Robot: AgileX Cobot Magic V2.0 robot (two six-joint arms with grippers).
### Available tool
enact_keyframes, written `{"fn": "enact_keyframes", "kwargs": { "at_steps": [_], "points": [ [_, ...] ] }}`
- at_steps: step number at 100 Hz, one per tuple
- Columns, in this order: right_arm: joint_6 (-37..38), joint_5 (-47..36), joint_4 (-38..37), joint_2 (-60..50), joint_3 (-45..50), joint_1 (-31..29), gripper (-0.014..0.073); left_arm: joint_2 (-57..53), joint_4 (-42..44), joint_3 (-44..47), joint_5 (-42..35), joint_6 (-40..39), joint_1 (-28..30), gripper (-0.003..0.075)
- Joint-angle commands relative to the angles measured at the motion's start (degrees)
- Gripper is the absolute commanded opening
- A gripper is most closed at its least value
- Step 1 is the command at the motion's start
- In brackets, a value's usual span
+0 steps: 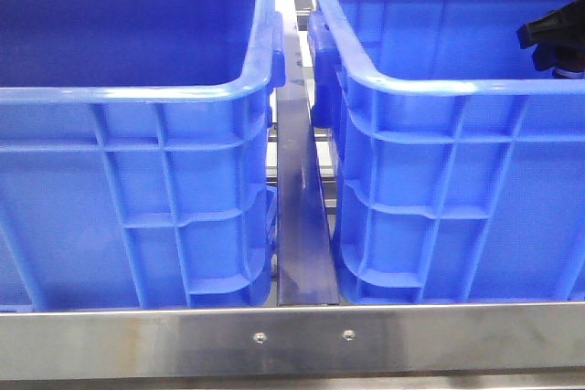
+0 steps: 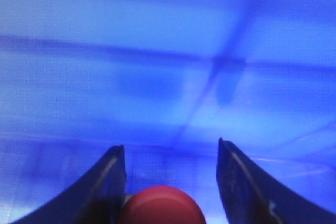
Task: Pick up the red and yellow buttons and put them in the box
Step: 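Lower the red button into the bin beside the yellow one, open right gripper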
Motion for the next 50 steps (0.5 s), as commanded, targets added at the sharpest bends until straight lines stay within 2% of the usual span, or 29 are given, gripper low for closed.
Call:
{"fn": "enact_keyframes", "kwargs": {
  "at_steps": [1,37,50],
  "points": [
    [-0.60,-0.57,0.19,-4.47,-1.58,-0.14,0.0419,-1.94,-0.45,-2.13,-3.76,0.11,-0.41,0.0566],
    [-0.55,-0.79,0.25,-12.35,3.71,-0.14,0.0419,-2.23,-0.08,-2.13,-4.65,0.11,-0.41,0.0566],
    [-0.55,-0.50,1.83,-17.22,7.29,-0.14,0.0411,-3.33,2.56,-2.02,-5.24,-0.96,-0.27,0.0557]
  ]
}}
